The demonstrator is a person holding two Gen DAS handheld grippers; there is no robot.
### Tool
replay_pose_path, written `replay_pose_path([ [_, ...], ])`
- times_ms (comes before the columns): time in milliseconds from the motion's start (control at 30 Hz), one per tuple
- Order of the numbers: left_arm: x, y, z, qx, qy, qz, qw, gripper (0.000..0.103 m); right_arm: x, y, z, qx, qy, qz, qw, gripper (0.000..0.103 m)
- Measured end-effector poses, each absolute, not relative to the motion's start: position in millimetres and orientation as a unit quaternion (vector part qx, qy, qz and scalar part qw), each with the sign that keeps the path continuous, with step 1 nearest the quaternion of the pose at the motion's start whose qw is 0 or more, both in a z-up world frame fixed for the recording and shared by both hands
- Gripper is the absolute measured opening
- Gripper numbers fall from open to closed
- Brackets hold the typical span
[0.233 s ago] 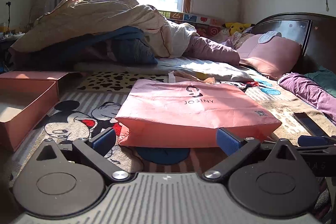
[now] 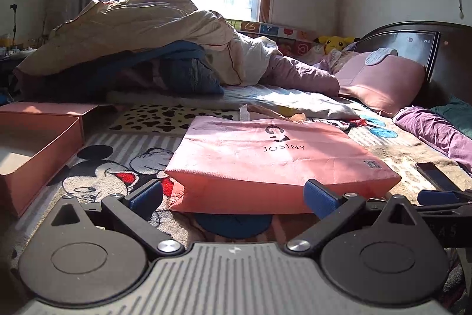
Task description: Fold shopping bag
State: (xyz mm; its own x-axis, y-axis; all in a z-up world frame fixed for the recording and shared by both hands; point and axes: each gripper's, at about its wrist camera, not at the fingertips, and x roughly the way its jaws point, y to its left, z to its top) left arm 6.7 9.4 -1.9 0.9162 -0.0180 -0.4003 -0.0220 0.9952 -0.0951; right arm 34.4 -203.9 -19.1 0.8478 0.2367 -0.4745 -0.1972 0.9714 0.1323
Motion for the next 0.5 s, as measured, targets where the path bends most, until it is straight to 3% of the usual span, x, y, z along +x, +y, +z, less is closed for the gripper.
replay_pose_path([
  [500,20.0,16.2,-18.0,-0.064,0.19,-0.011,0.98,0.102,51.6,-200.5,-29.9,0.026,0.195,0.14,0.97,0.103],
])
